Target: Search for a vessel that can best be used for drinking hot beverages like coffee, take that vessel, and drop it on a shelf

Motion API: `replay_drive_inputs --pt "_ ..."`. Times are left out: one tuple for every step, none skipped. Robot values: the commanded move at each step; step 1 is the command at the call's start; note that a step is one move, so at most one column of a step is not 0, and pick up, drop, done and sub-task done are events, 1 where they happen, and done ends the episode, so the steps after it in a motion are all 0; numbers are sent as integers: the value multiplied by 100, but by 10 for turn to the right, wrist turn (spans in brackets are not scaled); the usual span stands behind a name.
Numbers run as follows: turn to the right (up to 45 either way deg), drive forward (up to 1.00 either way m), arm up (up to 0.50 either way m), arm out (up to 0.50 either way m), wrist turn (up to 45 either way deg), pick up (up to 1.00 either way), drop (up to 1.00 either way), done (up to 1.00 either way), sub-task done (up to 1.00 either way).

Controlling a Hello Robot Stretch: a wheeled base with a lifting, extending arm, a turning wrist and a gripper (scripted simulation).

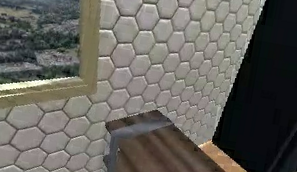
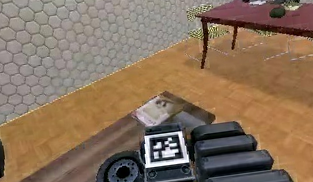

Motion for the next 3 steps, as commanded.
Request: replay_drive_inputs --pt "-330 0 0 0 0 0 0 0 0" --pt "0 0 0 28 0 0 0 0 0" --pt "0 0 0 0 450 0 0 0 0"
